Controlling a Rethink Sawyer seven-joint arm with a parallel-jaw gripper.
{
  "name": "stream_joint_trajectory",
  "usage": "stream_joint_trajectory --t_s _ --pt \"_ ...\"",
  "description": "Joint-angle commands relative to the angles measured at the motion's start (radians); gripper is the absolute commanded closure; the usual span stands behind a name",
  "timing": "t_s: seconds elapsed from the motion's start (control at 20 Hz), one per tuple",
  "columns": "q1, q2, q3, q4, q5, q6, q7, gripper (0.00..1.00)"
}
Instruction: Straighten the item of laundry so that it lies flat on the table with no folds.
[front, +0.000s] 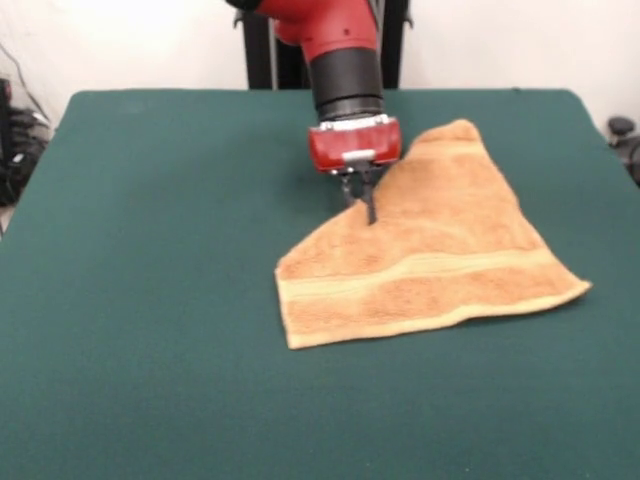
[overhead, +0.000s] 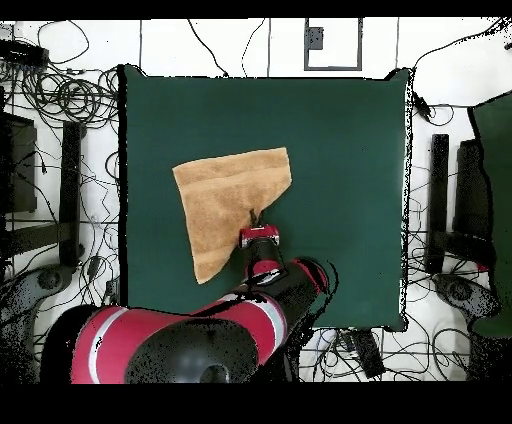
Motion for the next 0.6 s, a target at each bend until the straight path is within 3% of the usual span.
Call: stream_joint_trajectory --t_s 0.05,0.2,0.35,0.45,0.6 --pt "0.006 0.161 -0.059 -0.043 0.080 0.374 -0.097 1.00" --pt "0.052 0.181 -0.110 -0.019 0.168 0.428 -0.097 1.00" --pt "0.069 0.179 -0.120 -0.010 0.176 0.499 -0.077 1.00" --pt "0.026 0.129 -0.058 -0.013 0.098 0.592 -0.043 1.00" --pt "-0.164 -0.014 0.174 0.005 -0.102 0.792 -0.008 1.00"
